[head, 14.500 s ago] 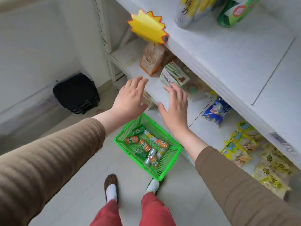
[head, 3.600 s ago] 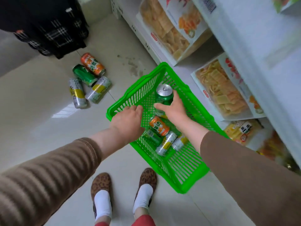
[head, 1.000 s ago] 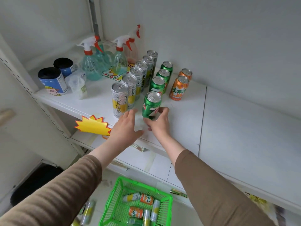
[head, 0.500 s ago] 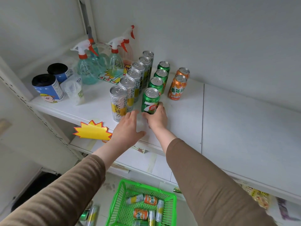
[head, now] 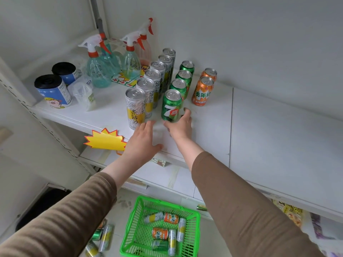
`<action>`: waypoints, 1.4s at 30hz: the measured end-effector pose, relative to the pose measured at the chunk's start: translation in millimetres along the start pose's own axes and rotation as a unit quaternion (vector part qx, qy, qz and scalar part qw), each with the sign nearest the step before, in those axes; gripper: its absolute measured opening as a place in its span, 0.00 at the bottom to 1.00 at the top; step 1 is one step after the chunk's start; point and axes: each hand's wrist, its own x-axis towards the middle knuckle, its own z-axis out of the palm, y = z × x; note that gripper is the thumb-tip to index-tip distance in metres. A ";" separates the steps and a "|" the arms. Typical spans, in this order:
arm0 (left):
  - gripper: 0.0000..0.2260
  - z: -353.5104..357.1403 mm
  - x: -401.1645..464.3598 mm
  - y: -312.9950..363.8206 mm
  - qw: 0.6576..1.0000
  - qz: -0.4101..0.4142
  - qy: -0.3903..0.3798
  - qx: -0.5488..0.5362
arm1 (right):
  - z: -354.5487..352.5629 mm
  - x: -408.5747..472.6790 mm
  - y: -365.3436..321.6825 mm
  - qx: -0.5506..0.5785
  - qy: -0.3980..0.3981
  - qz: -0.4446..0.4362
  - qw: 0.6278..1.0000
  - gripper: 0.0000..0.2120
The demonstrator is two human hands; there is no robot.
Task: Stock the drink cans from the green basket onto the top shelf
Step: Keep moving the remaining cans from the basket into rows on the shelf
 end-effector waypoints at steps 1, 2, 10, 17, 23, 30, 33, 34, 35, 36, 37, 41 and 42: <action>0.36 1.2 -3.3 -1.3 1.000 -0.002 0.002 -0.002 | -2.5 -4.3 3.5 0.017 -0.001 -0.004 1.000 0.46; 0.36 2.4 -7.2 -2.4 1.000 -0.002 0.007 -0.004 | -6.5 -11.1 7.0 0.022 -0.005 -0.015 1.000 0.46; 0.33 17.5 -61.0 -9.3 0.996 0.014 0.084 0.036 | -45.1 -86.3 62.1 -0.118 -0.036 -0.266 0.956 0.32; 0.37 59.3 -146.0 -15.8 0.991 -0.048 0.088 0.091 | -62.2 -138.2 130.2 -0.272 -0.073 -0.431 0.857 0.30; 0.38 130.8 -220.5 -35.6 0.989 -0.113 0.035 0.088 | -63.5 -163.9 216.8 -0.287 -0.149 -0.428 0.844 0.29; 0.39 252.9 -276.9 -90.4 0.978 -0.173 -0.089 0.078 | -20.3 -168.8 359.6 -0.337 -0.231 -0.324 0.853 0.28; 0.40 313.2 -293.6 -123.9 0.968 -0.193 -0.137 0.086 | 15.3 -166.8 428.4 -0.355 -0.266 -0.293 0.847 0.28; 0.40 333.1 -298.4 -135.7 0.965 -0.193 -0.150 0.091 | 28.7 -165.9 450.7 -0.358 -0.279 -0.283 0.845 0.28; 0.40 352.8 -302.2 -147.6 0.963 -0.193 -0.162 0.093 | 42.7 -164.8 472.7 -0.360 -0.292 -0.273 0.843 0.28; 0.41 371.9 -305.0 -159.3 0.961 -0.195 -0.174 0.093 | 57.1 -163.7 494.1 -0.361 -0.303 -0.262 0.842 0.28; 0.40 390.6 -307.3 -170.7 0.958 -0.196 -0.186 0.093 | 71.7 -162.2 515.3 -0.362 -0.312 -0.253 0.841 0.27; 0.40 460.5 -306.6 -214.8 0.948 -0.197 -0.231 0.097 | 133.6 -148.4 596.4 -0.385 -0.343 -0.216 0.829 0.28; 0.40 476.7 -304.5 -225.7 0.945 -0.197 -0.242 0.099 | 148.3 -143.4 614.5 -0.392 -0.350 -0.204 0.826 0.29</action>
